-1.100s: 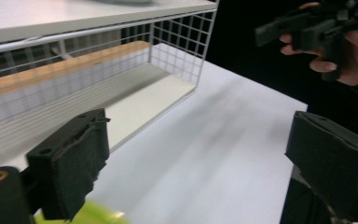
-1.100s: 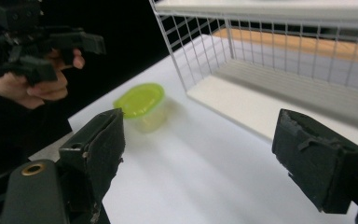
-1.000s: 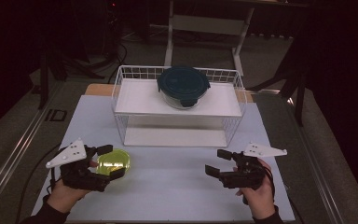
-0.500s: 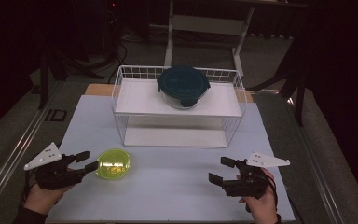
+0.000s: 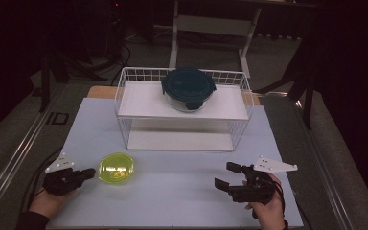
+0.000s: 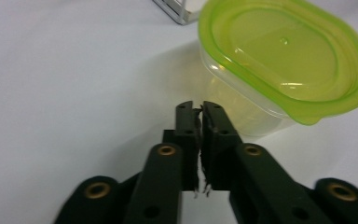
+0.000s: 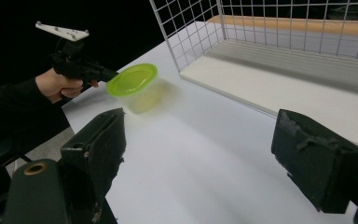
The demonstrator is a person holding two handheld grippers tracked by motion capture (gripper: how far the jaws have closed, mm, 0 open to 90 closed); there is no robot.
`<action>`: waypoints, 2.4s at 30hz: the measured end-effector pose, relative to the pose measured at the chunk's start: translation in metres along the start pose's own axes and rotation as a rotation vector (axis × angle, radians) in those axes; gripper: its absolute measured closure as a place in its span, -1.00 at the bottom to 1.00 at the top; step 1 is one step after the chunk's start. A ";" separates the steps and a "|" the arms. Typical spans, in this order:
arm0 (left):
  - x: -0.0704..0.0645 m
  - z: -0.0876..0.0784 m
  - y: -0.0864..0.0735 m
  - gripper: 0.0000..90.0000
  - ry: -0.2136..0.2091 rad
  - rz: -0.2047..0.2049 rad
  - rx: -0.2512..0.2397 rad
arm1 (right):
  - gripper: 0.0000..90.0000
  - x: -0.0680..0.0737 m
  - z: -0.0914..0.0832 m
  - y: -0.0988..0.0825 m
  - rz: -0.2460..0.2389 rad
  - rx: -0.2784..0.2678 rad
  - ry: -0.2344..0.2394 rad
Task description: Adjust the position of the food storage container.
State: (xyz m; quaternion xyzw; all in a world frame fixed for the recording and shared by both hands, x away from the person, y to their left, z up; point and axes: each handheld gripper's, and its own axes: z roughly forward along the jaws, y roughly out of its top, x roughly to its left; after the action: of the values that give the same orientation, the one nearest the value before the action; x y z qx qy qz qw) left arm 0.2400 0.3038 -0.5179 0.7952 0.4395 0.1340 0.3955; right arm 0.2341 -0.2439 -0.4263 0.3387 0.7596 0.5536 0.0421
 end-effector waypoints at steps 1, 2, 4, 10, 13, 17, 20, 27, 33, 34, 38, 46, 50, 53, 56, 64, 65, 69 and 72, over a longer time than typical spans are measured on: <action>-0.001 0.003 0.001 0.95 -0.012 0.000 0.003 | -0.62 0.000 0.000 0.000 0.000 0.000 0.001; -0.001 0.005 0.001 0.97 -0.025 -0.002 0.002 | -0.62 0.000 0.000 0.000 0.002 0.002 0.003; -0.001 0.009 0.003 0.97 -0.036 0.004 0.008 | -0.62 0.000 0.000 0.000 0.003 0.002 0.004; -0.005 0.020 0.006 0.98 -0.067 0.009 0.013 | -0.62 -0.002 0.001 -0.003 0.009 0.008 0.004; -0.010 0.023 0.010 0.98 -0.077 0.024 0.009 | -0.62 -0.004 0.001 -0.005 0.016 0.011 0.004; -0.016 0.030 0.014 0.98 -0.090 0.036 0.022 | -0.61 -0.004 0.001 -0.005 0.021 0.010 0.008; -0.021 0.037 0.019 0.98 -0.107 0.044 0.028 | -0.61 -0.003 0.001 -0.004 0.019 0.008 0.010; -0.031 0.052 0.029 0.98 -0.137 0.064 0.040 | -0.61 -0.003 0.000 -0.005 0.019 0.008 0.008; -0.029 0.058 0.035 0.98 -0.137 0.056 0.033 | -0.61 -0.004 -0.001 -0.005 0.024 0.011 0.007; -0.028 0.058 0.035 0.98 -0.136 0.052 0.034 | -0.61 -0.004 -0.002 -0.006 0.025 0.011 0.005; -0.025 0.056 0.036 0.98 -0.134 0.039 0.024 | -0.61 -0.006 -0.003 -0.008 0.025 0.014 -0.003; -0.033 0.068 0.044 0.98 -0.154 0.050 0.031 | -0.61 -0.007 -0.001 -0.011 0.024 0.023 -0.008; -0.040 0.076 0.050 0.98 -0.167 0.058 0.030 | -0.61 -0.008 -0.001 -0.012 0.025 0.024 -0.007; -0.046 0.082 0.055 0.98 -0.180 0.062 0.030 | -0.61 -0.008 -0.001 -0.014 0.026 0.027 -0.007; -0.053 0.088 0.060 0.98 -0.193 0.073 0.035 | -0.61 -0.008 -0.001 -0.014 0.027 0.031 -0.007; -0.070 0.102 0.070 0.98 -0.226 0.097 0.044 | -0.61 -0.009 -0.003 -0.014 0.025 0.028 -0.007; -0.071 0.104 0.070 0.98 -0.231 0.101 0.046 | -0.61 -0.009 -0.003 -0.015 0.025 0.028 -0.007; -0.078 0.110 0.072 0.98 -0.246 0.111 0.054 | -0.61 -0.009 -0.003 -0.015 0.027 0.026 -0.007; -0.083 0.113 0.073 0.98 -0.257 0.118 0.058 | -0.61 -0.009 -0.003 -0.015 0.026 0.024 -0.007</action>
State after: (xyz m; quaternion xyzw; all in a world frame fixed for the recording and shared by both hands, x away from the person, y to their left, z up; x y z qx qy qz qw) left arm 0.2986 0.1569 -0.5252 0.8414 0.3416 0.0414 0.4166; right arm 0.2328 -0.2538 -0.4409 0.3510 0.7615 0.5439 0.0332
